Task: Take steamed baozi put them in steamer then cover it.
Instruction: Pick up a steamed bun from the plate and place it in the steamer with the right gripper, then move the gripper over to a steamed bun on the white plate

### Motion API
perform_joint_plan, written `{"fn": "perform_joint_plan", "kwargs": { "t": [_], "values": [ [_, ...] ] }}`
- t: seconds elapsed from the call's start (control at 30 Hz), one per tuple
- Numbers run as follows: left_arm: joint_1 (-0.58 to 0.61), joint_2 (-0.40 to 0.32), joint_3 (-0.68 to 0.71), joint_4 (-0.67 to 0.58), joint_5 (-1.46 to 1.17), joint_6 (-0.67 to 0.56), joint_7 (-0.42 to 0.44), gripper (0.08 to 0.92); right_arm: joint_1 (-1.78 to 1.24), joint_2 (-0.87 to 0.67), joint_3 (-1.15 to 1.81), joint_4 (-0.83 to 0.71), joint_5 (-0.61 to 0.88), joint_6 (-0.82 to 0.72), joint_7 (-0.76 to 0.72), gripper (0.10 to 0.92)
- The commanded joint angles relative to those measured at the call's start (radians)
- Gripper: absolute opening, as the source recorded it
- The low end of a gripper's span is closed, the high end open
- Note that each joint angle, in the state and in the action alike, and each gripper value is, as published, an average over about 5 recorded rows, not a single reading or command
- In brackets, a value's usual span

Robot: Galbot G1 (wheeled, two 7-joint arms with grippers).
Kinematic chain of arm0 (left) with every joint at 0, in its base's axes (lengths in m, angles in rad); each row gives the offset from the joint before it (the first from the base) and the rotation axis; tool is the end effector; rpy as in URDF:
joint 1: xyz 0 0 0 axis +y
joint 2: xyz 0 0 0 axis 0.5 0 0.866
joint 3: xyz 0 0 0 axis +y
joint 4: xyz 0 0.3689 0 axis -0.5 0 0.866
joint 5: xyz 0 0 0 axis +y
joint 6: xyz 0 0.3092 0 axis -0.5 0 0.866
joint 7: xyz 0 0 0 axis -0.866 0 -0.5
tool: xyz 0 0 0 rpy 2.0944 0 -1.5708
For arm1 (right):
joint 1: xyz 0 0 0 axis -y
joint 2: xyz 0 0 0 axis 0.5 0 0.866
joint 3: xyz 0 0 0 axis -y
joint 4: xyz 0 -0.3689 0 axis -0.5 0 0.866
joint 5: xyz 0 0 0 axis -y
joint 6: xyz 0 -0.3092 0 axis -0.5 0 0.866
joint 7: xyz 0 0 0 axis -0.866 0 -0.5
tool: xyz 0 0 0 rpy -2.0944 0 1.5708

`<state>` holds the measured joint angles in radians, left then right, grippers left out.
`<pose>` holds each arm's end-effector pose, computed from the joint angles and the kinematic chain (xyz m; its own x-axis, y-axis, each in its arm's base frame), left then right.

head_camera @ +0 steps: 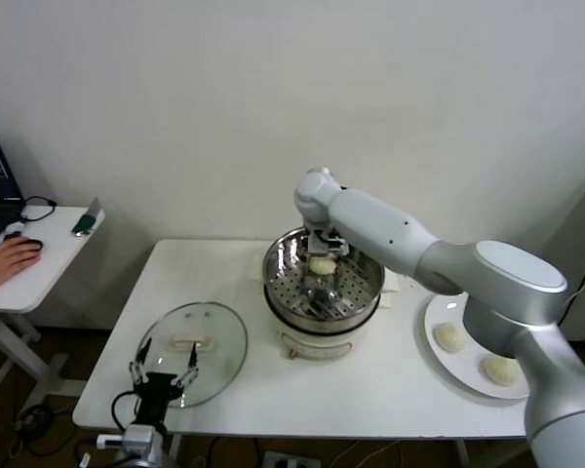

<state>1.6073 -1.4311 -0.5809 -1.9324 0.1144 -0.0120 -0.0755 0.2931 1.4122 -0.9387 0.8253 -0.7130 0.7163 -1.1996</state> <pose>0.1093 0.0525 -0.3692 -0.9841 -0.0734 0.1616 -0.0273 0.9622 0.2709 0.5966 0.1316 -0.1147 -0.2845 0.0757 0.9557 -0.1134 -0.9925 0.0449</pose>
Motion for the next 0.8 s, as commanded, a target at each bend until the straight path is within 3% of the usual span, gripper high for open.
{"fn": "perform_joint_plan", "kwargs": {
  "t": [0.03, 0.2, 0.33, 0.6, 0.8],
  "values": [
    [0.001, -0.002, 0.001, -0.002, 0.002, 0.001, 0.002, 0.823, 0.005, -0.004, 0.009, 0.014, -0.002, 0.006, 0.001, 0.822],
    [0.002, -0.001, 0.000, -0.008, 0.004, 0.003, -0.001, 0.823, 0.084, -0.057, -0.013, 0.071, 0.118, 0.007, -0.035, 0.823],
    [0.004, 0.001, -0.001, -0.013, 0.004, 0.003, -0.002, 0.823, 0.196, -0.133, -0.076, 0.116, 0.318, -0.043, -0.067, 0.823],
    [0.014, 0.004, 0.002, -0.024, 0.006, 0.001, -0.003, 0.823, 0.453, -0.382, -0.372, 0.164, 0.891, -0.377, -0.037, 0.823],
    [0.017, 0.003, 0.006, -0.038, 0.008, 0.002, -0.003, 0.823, 0.479, -0.615, -0.503, 0.296, 1.069, -0.656, 0.000, 0.823]
  ]
}}
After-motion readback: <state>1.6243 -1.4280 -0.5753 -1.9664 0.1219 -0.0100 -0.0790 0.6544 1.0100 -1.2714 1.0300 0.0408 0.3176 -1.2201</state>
